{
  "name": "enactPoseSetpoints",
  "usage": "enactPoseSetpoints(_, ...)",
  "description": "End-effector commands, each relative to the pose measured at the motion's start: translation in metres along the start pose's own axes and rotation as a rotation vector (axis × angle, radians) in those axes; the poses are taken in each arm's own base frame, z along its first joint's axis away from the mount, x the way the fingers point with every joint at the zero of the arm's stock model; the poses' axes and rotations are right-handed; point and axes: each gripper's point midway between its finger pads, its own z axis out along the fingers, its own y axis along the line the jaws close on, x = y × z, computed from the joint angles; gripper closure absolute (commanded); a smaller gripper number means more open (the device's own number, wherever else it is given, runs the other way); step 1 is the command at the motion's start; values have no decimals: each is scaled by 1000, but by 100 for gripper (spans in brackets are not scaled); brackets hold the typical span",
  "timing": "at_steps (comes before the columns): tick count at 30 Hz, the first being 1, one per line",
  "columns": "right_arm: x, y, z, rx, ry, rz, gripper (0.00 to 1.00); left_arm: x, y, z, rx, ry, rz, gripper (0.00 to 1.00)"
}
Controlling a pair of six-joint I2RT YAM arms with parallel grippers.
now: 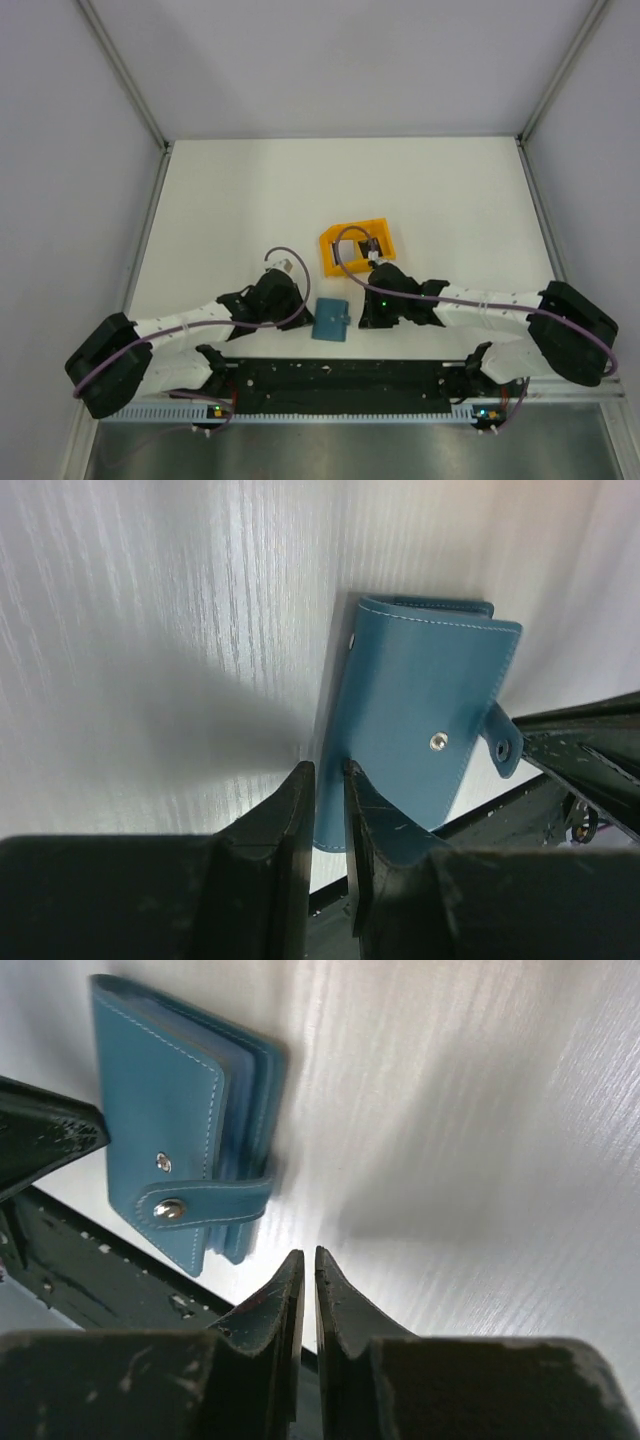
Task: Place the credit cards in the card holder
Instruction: Close the card holder at the center of the board.
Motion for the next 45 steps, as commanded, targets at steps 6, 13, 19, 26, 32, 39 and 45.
enactPoseSetpoints(6, -14, 19, 20, -18, 38, 4, 91, 17, -7, 4, 99, 54, -45, 78)
enactPoseSetpoints(13, -37, 7, 26, 38, 13, -48, 91, 16, -11, 5, 120, 41, -89, 78)
enactPoseSetpoints(19, -50, 6, -4, 47, -38, -173, 81, 4, -7, -2, 72, -18, -77, 78)
enactPoseSetpoints(26, -69, 35, -26, 25, -93, -213, 68, -24, -35, -15, 127, -115, 2, 78)
enactPoseSetpoints(32, -68, 54, -20, 53, -89, -240, 66, -23, -45, -5, 167, -88, 6, 78)
enactPoseSetpoints(39, -66, 52, -9, 137, -96, -244, 65, -15, -22, 11, 63, -60, -41, 79)
enactPoseSetpoints(45, -62, 53, -2, 156, -81, -258, 64, -12, -14, 19, 30, -49, -72, 79)
